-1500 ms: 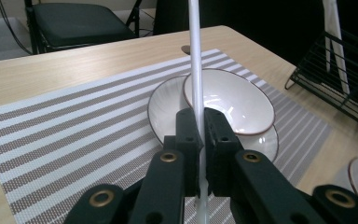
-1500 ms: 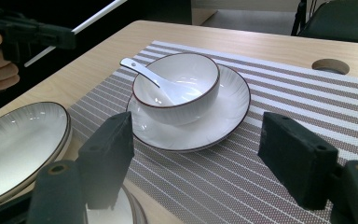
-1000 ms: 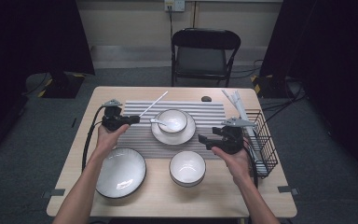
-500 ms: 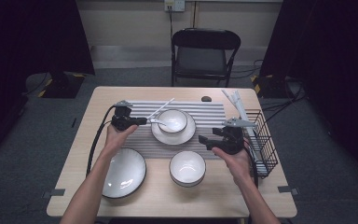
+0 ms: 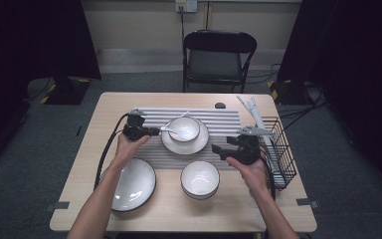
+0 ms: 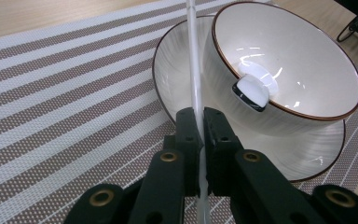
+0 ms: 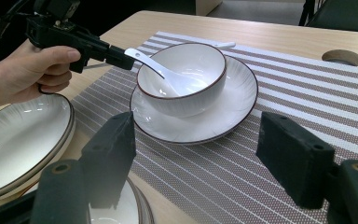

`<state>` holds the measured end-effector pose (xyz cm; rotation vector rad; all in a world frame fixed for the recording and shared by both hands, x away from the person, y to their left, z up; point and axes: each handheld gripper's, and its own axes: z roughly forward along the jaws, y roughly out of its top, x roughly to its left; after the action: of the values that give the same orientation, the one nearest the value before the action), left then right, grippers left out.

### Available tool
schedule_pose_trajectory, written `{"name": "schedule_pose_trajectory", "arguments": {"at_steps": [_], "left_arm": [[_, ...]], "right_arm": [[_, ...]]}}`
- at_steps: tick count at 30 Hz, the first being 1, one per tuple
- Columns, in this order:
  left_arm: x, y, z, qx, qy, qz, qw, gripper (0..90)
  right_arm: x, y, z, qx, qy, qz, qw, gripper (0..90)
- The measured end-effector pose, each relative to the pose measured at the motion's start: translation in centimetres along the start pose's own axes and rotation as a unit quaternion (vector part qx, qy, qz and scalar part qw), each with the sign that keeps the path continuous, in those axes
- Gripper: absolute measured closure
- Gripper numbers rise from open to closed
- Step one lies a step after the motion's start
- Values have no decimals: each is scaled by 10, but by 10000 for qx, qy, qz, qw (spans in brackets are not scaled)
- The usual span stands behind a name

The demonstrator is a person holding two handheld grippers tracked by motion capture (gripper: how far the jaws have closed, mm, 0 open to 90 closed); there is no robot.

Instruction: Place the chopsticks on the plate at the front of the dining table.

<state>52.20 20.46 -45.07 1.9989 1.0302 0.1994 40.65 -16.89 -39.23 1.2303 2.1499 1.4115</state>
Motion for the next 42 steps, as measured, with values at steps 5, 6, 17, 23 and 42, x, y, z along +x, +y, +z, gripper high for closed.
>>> {"name": "schedule_pose_trajectory", "arguments": {"at_steps": [5,6,17,23,42], "left_arm": [[-2,-1,1,48,-14,50,10000,858],[-3,-1,2,53,-14,44,10000,858],[-2,-4,8,248,-46,-11,9997,857],[-2,-7,16,521,-81,-39,9986,856],[-3,-5,14,417,-87,-113,9990,724]], "right_arm": [[0,0,0,-18,1,-1,10000,276],[0,0,0,-14,2,6,10000,276],[0,0,0,-20,-6,7,10000,275],[0,0,1,-18,12,11,10000,276],[0,-1,3,44,52,28,10000,300]]}}
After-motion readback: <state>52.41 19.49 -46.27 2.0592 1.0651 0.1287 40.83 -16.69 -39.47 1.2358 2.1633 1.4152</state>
